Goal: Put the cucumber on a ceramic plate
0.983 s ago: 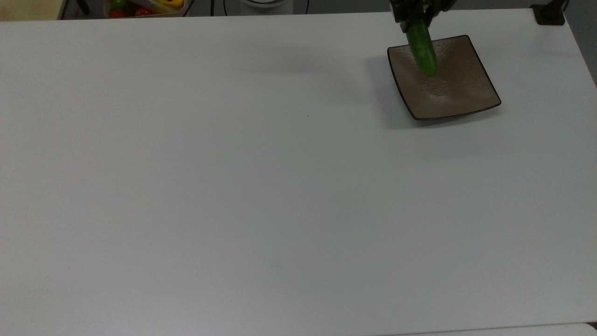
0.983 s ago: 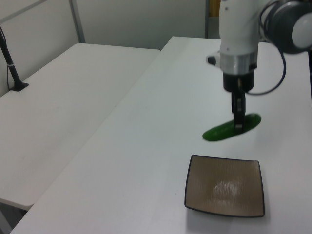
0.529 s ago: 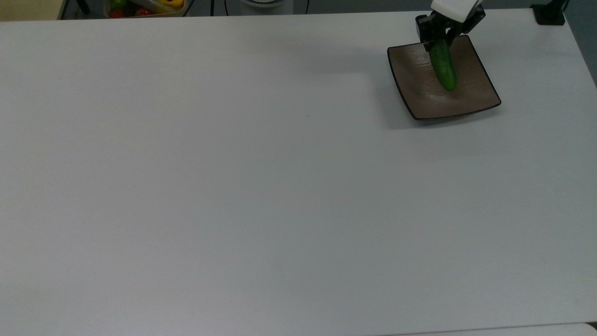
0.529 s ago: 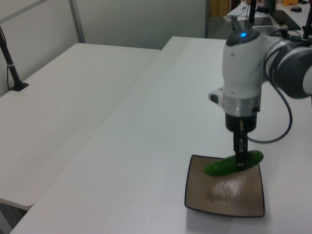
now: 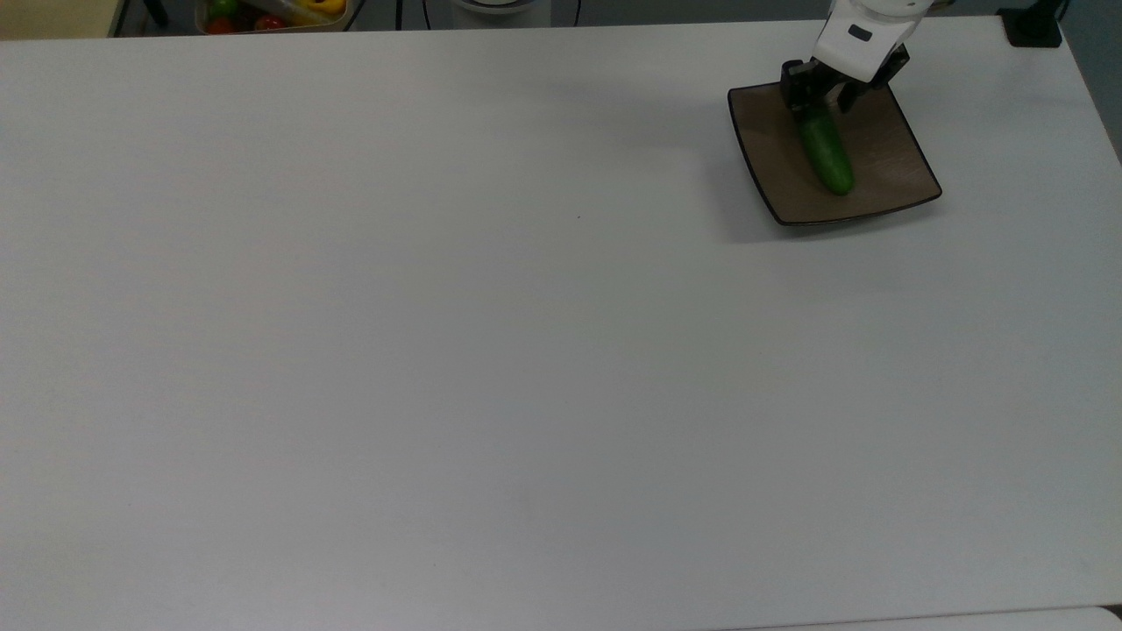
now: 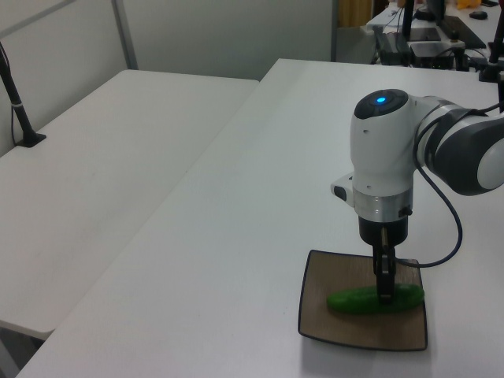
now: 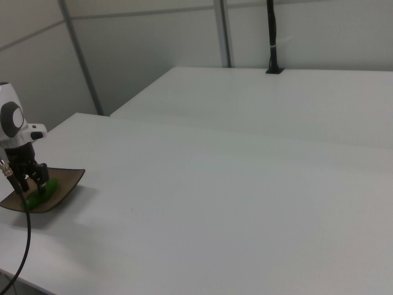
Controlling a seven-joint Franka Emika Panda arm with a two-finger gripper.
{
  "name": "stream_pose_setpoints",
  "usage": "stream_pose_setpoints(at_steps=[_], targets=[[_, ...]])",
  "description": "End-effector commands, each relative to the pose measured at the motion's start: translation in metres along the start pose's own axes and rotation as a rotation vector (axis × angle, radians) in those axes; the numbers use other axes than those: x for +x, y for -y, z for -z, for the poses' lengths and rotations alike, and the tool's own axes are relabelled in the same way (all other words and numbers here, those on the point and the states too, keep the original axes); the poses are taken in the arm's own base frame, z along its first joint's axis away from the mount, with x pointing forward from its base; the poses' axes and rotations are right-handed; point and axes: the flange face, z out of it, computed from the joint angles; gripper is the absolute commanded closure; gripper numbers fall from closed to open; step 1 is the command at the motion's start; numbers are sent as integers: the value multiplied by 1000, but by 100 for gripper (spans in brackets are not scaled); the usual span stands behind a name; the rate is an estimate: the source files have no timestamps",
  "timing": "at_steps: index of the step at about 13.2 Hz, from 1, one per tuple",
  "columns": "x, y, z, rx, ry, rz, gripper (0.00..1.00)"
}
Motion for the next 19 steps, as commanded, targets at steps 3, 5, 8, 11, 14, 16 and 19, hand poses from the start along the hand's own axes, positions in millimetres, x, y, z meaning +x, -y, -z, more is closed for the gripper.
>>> stream_pose_setpoints(at_steps=[3,5,8,11,14,16,19], targets=[[-4,-1,28,1,-53,-14,0],[-4,-20,52,-13,-52,-47,0],[-6,-65,108,-29,-68,-126,0],[-16,-112,162,-53,-54,-214,0],[-27,-181,220,-53,-88,-344,0],[-39,-241,256,-34,-138,-451,0],[-47,-302,272,-20,-158,-516,0]])
